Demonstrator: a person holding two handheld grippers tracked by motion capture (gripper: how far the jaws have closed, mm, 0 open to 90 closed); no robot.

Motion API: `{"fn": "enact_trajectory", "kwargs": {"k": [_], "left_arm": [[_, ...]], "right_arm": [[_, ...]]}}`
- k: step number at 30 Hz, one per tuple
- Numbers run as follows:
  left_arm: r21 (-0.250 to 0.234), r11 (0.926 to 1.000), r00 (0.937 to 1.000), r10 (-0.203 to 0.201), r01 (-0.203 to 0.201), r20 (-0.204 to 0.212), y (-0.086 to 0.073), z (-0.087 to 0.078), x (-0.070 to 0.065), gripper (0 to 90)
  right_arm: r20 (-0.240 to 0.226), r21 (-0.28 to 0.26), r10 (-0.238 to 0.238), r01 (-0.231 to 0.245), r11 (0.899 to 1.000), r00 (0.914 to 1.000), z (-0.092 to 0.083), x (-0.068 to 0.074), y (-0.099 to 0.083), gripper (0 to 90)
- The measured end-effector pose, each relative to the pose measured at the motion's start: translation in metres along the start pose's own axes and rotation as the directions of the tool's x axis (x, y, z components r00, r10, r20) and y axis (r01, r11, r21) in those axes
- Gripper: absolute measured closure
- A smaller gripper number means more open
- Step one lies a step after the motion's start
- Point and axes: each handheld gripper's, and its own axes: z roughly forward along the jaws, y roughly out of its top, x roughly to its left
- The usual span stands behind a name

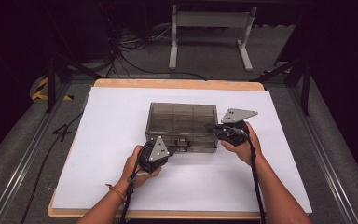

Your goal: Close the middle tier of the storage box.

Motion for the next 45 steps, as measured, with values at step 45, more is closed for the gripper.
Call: {"fn": "enact_trajectory", "kwargs": {"k": [45], "left_arm": [[0.003, 0.9999, 0.9987, -0.010, 0.010, -0.049, -0.003, 0.012, 0.010, 89.8]], "right_arm": [[0.019, 0.006, -0.010, 0.010, 1.000, 0.9998, -0.001, 0.003, 0.001, 90.0]]}}
